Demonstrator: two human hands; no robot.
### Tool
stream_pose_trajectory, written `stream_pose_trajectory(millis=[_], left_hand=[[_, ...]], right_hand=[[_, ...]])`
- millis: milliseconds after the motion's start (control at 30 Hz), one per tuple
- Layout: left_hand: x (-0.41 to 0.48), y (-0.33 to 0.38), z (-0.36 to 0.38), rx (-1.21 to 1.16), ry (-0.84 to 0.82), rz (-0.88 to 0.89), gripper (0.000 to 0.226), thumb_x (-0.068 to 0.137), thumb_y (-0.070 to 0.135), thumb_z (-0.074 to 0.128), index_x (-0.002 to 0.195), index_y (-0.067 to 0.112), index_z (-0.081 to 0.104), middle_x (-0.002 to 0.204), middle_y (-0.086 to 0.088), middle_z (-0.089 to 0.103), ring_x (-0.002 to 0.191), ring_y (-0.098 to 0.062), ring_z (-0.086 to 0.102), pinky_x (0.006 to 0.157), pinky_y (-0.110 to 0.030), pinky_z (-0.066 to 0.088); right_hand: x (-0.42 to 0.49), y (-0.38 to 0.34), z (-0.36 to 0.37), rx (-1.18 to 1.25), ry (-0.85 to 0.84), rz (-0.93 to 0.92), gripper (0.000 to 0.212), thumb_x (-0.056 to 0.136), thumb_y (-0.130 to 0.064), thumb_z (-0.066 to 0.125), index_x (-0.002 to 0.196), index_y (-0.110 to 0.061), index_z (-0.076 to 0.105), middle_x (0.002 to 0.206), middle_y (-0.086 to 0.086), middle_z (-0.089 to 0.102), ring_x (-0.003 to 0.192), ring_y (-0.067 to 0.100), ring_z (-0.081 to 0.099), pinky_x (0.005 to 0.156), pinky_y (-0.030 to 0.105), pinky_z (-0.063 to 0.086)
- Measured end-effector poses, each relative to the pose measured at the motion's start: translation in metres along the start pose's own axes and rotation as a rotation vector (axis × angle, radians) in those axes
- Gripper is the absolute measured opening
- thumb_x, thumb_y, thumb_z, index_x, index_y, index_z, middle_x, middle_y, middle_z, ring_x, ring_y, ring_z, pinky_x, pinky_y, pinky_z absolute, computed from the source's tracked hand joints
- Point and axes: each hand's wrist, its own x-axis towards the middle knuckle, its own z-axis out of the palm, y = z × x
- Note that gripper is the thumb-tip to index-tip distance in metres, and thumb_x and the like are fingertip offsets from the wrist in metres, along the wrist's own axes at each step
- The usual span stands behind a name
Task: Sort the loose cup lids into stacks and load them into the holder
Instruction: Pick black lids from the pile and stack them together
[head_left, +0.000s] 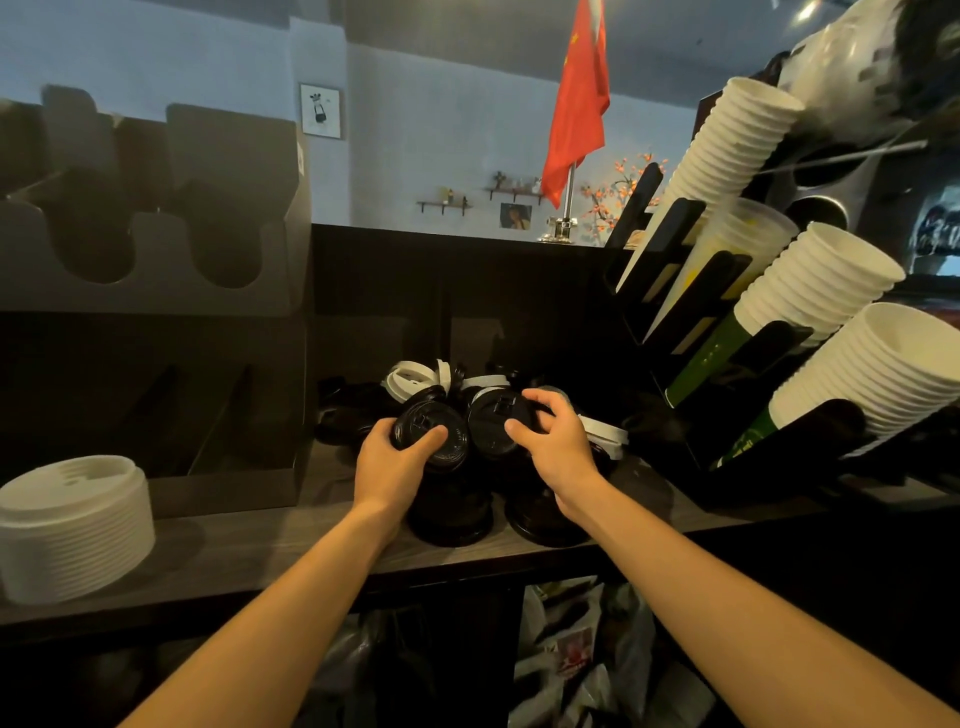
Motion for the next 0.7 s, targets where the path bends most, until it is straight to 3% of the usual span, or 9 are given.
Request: stream_pose_trajectory(millis=[100, 267, 333, 433, 567, 700], left_hand=[[0.001, 0.000, 0.000, 0.004, 0.012, 0.001, 0.033, 0.084, 0.028, 0.081, 0.110, 0.021, 0.063, 0.107, -0.001, 0.071, 0.100, -0.018, 0.069, 0.092, -0.042, 0.058], [-0.001, 0.003, -0.001, -0.006, 0.042, 0.004, 0.037, 0.083, 0.037, 0.081, 0.111, 0.020, 0.064, 0.106, 0.000, 0.071, 0.101, -0.017, 0.068, 0.091, -0.039, 0.057], [-0.003, 0.004, 0.000, -0.009, 0.054, 0.016, 0.052, 0.082, 0.053, 0.077, 0.120, 0.019, 0.064, 0.109, 0.002, 0.071, 0.102, -0.015, 0.068, 0.092, -0.038, 0.057], [-0.006, 0.009, 0.000, 0.008, 0.019, 0.039, 0.068, 0.078, 0.074, 0.058, 0.118, 0.020, 0.070, 0.106, 0.003, 0.074, 0.105, -0.016, 0.069, 0.097, -0.043, 0.056], [-0.010, 0.012, 0.001, -0.040, -0.068, 0.057, 0.053, 0.087, 0.067, 0.051, 0.110, 0.025, 0.075, 0.101, 0.006, 0.078, 0.104, -0.014, 0.071, 0.094, -0.038, 0.057], [-0.013, 0.014, 0.002, -0.064, -0.130, 0.062, 0.045, 0.098, 0.059, 0.044, 0.106, 0.028, 0.075, 0.102, 0.005, 0.078, 0.101, -0.011, 0.072, 0.083, -0.025, 0.053]], right_hand=[[0.000, 0.003, 0.001, -0.024, 0.007, -0.030, 0.042, 0.093, -0.011, 0.068, 0.129, -0.027, 0.055, 0.109, -0.008, 0.069, 0.101, 0.007, 0.067, 0.084, 0.023, 0.056], [0.004, -0.004, 0.001, 0.025, 0.029, -0.143, 0.040, 0.098, -0.013, 0.061, 0.135, -0.028, 0.057, 0.120, -0.015, 0.063, 0.109, -0.004, 0.059, 0.086, 0.011, 0.050], [0.006, -0.006, 0.002, 0.053, -0.048, -0.120, 0.039, 0.099, -0.012, 0.059, 0.136, -0.027, 0.058, 0.124, -0.011, 0.064, 0.118, 0.004, 0.059, 0.095, 0.020, 0.052], [0.002, -0.005, 0.008, -0.030, -0.223, -0.088, 0.040, 0.099, -0.014, 0.059, 0.138, -0.023, 0.056, 0.126, -0.006, 0.064, 0.118, 0.007, 0.060, 0.093, 0.019, 0.051], [-0.002, -0.005, 0.014, -0.251, -0.231, -0.157, 0.040, 0.099, -0.028, 0.061, 0.138, -0.027, 0.055, 0.129, -0.011, 0.057, 0.120, 0.006, 0.053, 0.099, 0.023, 0.047], [-0.002, -0.012, 0.019, -0.394, -0.229, -0.242, 0.039, 0.101, -0.028, 0.057, 0.139, -0.025, 0.055, 0.127, -0.009, 0.052, 0.117, 0.005, 0.049, 0.100, 0.022, 0.044]])
